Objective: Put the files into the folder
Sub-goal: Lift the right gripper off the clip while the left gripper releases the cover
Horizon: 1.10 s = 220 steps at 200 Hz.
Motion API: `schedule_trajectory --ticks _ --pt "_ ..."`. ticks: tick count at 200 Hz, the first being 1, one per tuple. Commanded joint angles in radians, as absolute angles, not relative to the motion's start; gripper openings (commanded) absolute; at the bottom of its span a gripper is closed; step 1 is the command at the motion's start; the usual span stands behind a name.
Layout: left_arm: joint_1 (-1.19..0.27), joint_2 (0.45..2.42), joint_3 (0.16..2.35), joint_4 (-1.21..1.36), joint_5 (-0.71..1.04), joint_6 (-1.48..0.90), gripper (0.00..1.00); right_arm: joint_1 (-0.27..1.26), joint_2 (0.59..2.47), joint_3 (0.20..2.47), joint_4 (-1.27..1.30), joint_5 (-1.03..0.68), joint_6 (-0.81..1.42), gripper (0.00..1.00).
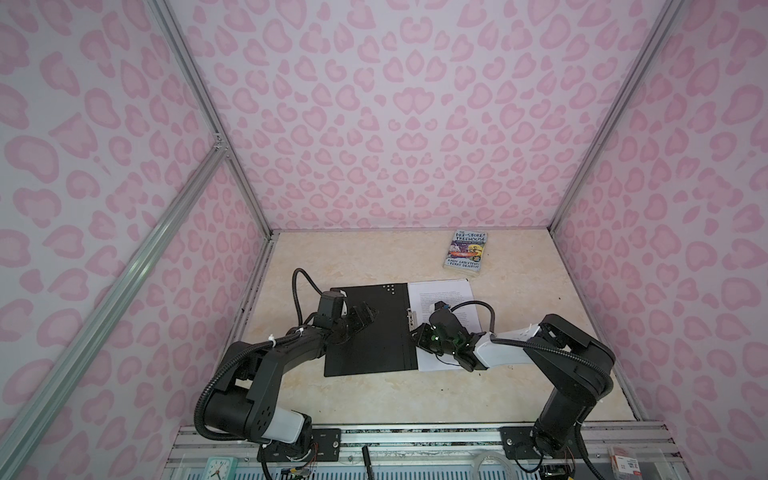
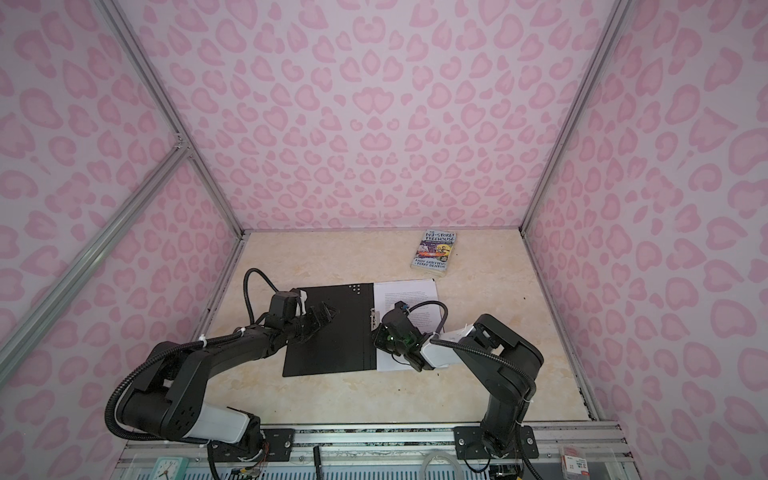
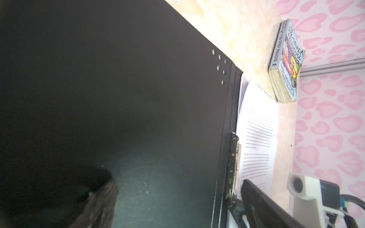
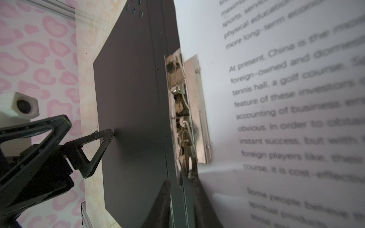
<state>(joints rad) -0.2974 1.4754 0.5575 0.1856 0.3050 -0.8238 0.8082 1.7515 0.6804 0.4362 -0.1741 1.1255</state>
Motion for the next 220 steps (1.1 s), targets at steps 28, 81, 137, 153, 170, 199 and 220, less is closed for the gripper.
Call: schedule_trajectory --ticks 28,81,137,153,170,199,220 --pt "-0.298 1.468 0.571 0.052 0.323 -0.787 0.99 0.801 1.684 0.707 0.392 -0.204 1.057 0.37" --pt "-0.3 1.314 0.588 0.12 0.49 -0.695 0.99 0.673 1.419 0.704 0.172 -0.214 0.806 0.7" --pt "-0.296 0.919 0.52 -0.333 0.068 -0.739 1.0 0.316 1.218 0.64 -0.139 -0.292 0.646 0.79" --pt "-0.297 0.802 0.455 -0.442 -0.008 -0.785 0.98 0.256 1.202 0.591 -0.108 -0.319 0.651 0.8" --pt "-0.294 0.67 0.4 -0.533 -0.046 -0.831 0.97 0.225 1.211 0.546 -0.056 -0.341 0.662 0.81" --pt "-0.293 0.544 0.326 -0.572 0.006 -0.968 0.97 0.212 1.281 0.524 -0.001 -0.362 0.65 0.81" --pt "-0.294 0.531 0.34 -0.661 -0.051 -1.005 0.97 0.212 1.337 0.511 0.056 -0.396 0.652 0.81"
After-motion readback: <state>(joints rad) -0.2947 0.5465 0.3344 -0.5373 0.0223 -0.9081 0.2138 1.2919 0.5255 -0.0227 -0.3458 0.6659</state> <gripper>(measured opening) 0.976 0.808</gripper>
